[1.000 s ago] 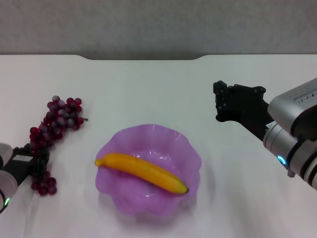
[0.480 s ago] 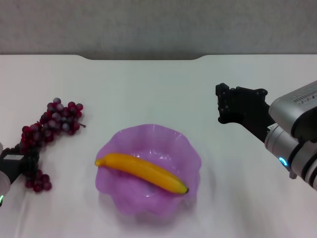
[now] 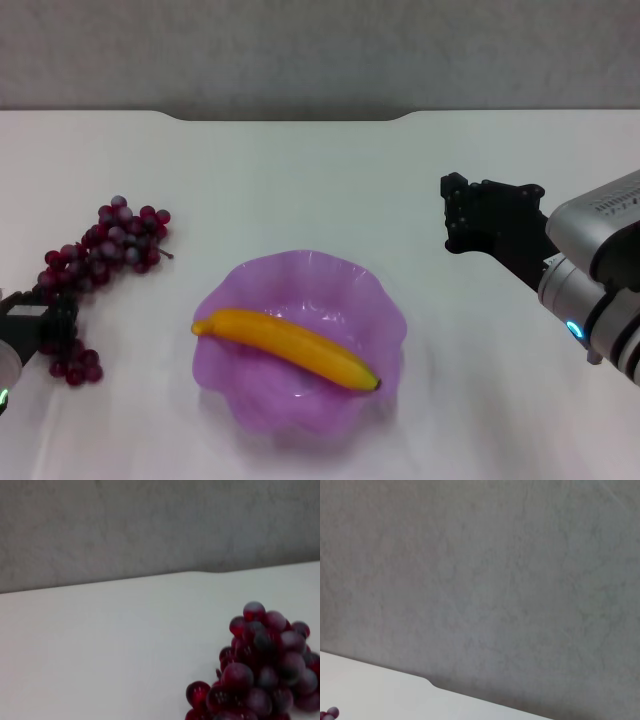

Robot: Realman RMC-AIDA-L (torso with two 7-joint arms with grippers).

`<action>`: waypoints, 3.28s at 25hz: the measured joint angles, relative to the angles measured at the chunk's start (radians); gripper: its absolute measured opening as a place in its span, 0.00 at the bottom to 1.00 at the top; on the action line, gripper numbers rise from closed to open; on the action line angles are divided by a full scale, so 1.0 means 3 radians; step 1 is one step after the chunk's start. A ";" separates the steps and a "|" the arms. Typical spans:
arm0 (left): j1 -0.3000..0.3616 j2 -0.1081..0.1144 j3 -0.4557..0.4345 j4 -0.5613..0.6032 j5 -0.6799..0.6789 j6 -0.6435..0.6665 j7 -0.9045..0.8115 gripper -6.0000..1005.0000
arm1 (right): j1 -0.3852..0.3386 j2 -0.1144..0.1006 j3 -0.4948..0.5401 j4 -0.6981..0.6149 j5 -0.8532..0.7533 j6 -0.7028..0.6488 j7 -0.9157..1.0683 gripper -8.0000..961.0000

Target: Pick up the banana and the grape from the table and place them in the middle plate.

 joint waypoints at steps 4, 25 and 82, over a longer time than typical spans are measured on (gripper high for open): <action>0.0045 -0.0020 0.0038 -0.0007 -0.0050 0.0162 -0.0066 0.35 | 0.0002 0.0000 -0.0005 0.0001 -0.0007 0.0000 0.0000 0.03; 0.0150 -0.0010 0.0052 -0.0009 -0.0024 0.0516 -0.0430 0.29 | -0.0003 0.0000 -0.0013 0.0083 0.0003 -0.0172 0.0014 0.03; 0.0044 0.0539 0.1254 -0.0009 0.0021 0.4325 -0.2732 0.25 | -0.0013 -0.0001 -0.0013 0.0309 0.0015 -0.0332 0.0031 0.04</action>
